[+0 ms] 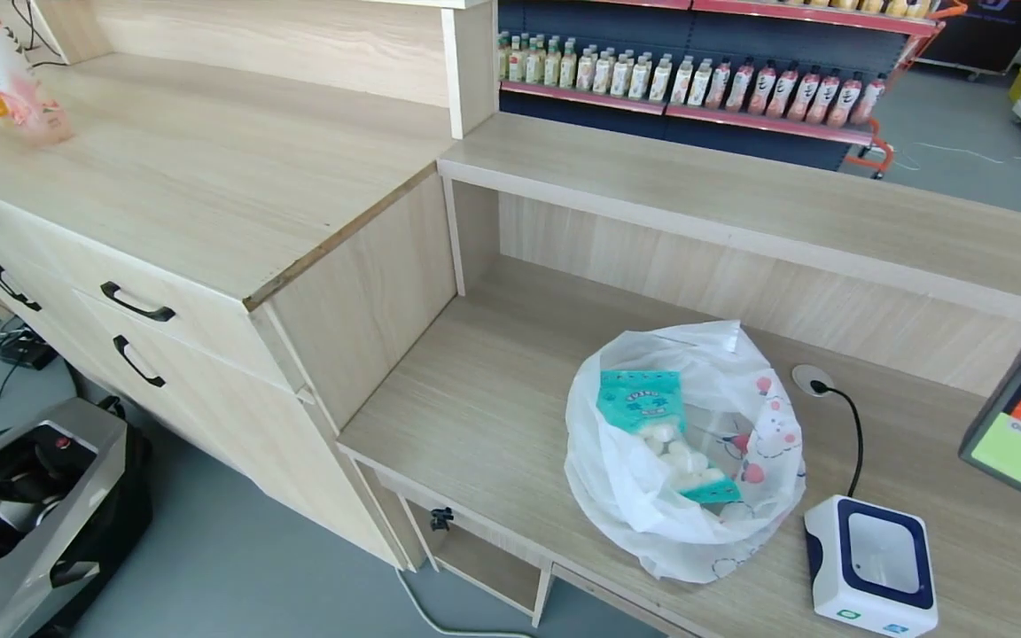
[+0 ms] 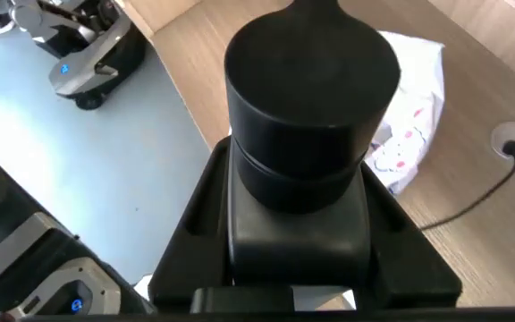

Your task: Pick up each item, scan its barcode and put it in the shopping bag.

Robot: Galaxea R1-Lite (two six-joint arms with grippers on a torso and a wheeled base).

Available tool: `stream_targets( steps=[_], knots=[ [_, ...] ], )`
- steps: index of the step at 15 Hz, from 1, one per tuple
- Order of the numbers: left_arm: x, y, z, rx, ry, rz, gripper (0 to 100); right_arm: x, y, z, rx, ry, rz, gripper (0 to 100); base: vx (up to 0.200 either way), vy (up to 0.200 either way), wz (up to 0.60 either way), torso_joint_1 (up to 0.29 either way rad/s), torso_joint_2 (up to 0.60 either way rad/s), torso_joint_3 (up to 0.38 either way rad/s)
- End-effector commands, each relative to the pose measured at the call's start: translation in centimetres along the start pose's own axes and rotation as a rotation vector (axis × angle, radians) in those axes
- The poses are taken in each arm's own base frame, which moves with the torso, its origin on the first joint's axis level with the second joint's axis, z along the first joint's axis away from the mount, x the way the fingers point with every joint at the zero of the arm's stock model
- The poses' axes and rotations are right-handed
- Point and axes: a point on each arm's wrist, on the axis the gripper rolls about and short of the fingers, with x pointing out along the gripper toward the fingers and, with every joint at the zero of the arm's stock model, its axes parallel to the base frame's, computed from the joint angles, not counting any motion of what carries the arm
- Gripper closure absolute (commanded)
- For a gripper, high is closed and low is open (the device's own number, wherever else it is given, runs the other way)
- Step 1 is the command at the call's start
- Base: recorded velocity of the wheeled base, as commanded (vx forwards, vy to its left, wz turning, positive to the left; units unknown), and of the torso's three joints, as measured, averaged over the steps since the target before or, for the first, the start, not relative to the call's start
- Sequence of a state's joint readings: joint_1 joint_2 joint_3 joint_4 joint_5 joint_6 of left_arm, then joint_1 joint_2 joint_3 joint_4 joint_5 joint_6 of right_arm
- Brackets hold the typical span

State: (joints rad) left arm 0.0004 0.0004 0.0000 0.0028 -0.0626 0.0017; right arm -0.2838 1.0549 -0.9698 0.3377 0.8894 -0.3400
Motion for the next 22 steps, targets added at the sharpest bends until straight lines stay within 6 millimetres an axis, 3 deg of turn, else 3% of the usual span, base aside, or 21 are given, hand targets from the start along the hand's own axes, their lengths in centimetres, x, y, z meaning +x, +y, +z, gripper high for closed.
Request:
stream_targets(
  steps=[1, 4, 9, 15, 22],
  knots=[
    [0.0, 0.0, 0.0, 0.0, 0.001, -0.001, 0, 3.6, -4.2, -3.9, 0.094, 0.039, -0.016, 100, 0.0, 0.0, 0.0, 0.0, 0.0, 0.0],
    [0.0, 0.0, 0.0, 0.0, 0.001, 0.001, 0, 6.6, -7.3, -6.6, 0.1, 0.026, -0.016, 100, 0.0, 0.0, 0.0, 0.0, 0.0, 0.0],
    [0.0, 0.0, 0.0, 0.0, 0.0, 0.001, 0, 10.8, -10.3, -9.8, 0.104, 0.038, 0.026, 100, 0.0, 0.0, 0.0, 0.0, 0.0, 0.0],
    [0.0, 0.0, 0.0, 0.0, 0.0, 0.001, 0, 15.6, -10.4, -14.2, 0.021, -0.001, 0.116, 100, 0.0, 0.0, 0.0, 0.0, 0.0, 0.0],
    [0.0, 0.0, 0.0, 0.0, 0.001, 0.001, 0, 20.1, -10.5, -15.7, -0.076, -0.067, 0.188, 100, 0.0, 0.0, 0.0, 0.0, 0.0, 0.0]
  ],
)
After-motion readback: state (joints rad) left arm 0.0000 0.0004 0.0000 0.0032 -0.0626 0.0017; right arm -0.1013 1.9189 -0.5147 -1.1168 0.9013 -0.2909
